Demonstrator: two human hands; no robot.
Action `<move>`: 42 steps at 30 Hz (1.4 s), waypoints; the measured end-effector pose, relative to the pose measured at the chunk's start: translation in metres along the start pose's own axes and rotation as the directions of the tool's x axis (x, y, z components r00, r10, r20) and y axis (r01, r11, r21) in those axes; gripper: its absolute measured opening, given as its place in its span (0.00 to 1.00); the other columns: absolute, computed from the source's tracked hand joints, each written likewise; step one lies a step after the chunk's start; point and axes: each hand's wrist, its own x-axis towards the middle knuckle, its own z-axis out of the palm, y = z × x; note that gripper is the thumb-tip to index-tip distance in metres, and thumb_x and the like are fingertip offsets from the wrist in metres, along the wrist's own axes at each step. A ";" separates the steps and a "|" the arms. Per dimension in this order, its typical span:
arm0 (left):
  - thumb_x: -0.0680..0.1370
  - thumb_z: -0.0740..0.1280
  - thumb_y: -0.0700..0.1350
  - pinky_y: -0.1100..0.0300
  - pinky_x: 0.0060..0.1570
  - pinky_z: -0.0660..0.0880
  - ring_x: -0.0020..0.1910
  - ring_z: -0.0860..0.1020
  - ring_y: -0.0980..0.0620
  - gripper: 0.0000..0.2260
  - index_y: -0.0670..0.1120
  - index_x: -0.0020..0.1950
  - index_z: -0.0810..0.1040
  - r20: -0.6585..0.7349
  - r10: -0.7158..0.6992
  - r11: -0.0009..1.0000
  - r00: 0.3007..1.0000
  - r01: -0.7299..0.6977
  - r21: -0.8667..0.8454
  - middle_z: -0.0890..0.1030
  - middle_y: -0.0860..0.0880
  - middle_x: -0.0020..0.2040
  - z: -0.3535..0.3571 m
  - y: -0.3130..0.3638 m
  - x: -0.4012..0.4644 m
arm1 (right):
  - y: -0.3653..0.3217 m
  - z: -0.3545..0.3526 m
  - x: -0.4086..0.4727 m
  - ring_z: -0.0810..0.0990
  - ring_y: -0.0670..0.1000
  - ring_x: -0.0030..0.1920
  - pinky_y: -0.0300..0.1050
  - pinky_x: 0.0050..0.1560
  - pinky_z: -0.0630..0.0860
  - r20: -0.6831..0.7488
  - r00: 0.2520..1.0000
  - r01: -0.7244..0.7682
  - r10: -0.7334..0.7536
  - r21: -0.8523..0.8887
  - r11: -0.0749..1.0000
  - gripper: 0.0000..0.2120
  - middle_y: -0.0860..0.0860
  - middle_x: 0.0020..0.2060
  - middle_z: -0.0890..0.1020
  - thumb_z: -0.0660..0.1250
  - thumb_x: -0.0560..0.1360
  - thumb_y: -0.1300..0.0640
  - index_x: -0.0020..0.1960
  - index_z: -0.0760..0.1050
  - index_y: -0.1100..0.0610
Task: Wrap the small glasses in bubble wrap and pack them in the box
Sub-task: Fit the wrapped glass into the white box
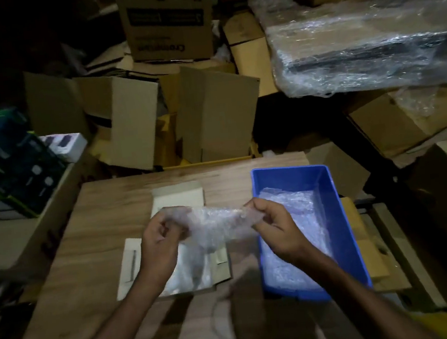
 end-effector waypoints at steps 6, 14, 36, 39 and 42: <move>0.81 0.67 0.50 0.63 0.23 0.67 0.22 0.71 0.57 0.15 0.43 0.62 0.71 -0.163 -0.287 0.951 0.944 0.302 0.074 0.80 0.50 0.32 -0.047 -0.016 0.002 | -0.007 0.063 0.021 0.80 0.49 0.34 0.40 0.36 0.82 -0.007 0.823 -0.498 0.568 0.471 0.728 0.02 0.54 0.36 0.79 0.68 0.80 0.62 0.49 0.76 0.60; 0.81 0.67 0.42 0.63 0.41 0.78 0.50 0.82 0.49 0.14 0.53 0.66 0.75 0.083 -0.389 0.919 0.918 0.380 0.102 0.86 0.46 0.56 -0.116 -0.025 -0.004 | 0.028 0.092 0.003 0.83 0.49 0.47 0.40 0.45 0.80 -0.126 0.919 -0.368 0.373 0.067 0.928 0.26 0.57 0.50 0.82 0.71 0.78 0.63 0.69 0.70 0.41; 0.84 0.63 0.41 0.55 0.43 0.83 0.45 0.86 0.47 0.08 0.43 0.61 0.78 0.330 -0.380 0.917 0.864 0.305 0.256 0.87 0.44 0.48 -0.181 -0.022 0.004 | 0.023 0.160 0.013 0.87 0.57 0.48 0.48 0.44 0.83 0.004 0.846 -0.524 0.533 0.194 0.829 0.12 0.58 0.52 0.86 0.70 0.79 0.58 0.62 0.78 0.58; 0.83 0.63 0.39 0.41 0.61 0.78 0.60 0.83 0.42 0.13 0.46 0.68 0.76 0.333 -0.464 0.885 0.820 0.444 0.139 0.85 0.42 0.57 -0.194 -0.037 0.005 | 0.033 0.168 0.008 0.86 0.58 0.53 0.58 0.49 0.84 0.009 0.812 -0.562 0.583 0.283 0.777 0.14 0.55 0.56 0.85 0.69 0.79 0.60 0.64 0.79 0.51; 0.83 0.62 0.37 0.37 0.67 0.72 0.65 0.78 0.38 0.14 0.46 0.68 0.78 0.383 -0.542 0.829 0.748 0.552 0.095 0.83 0.41 0.62 -0.208 -0.046 0.006 | 0.037 0.173 0.004 0.86 0.57 0.50 0.56 0.50 0.84 0.073 0.800 -0.590 0.596 0.277 0.758 0.11 0.58 0.58 0.84 0.66 0.80 0.65 0.58 0.82 0.55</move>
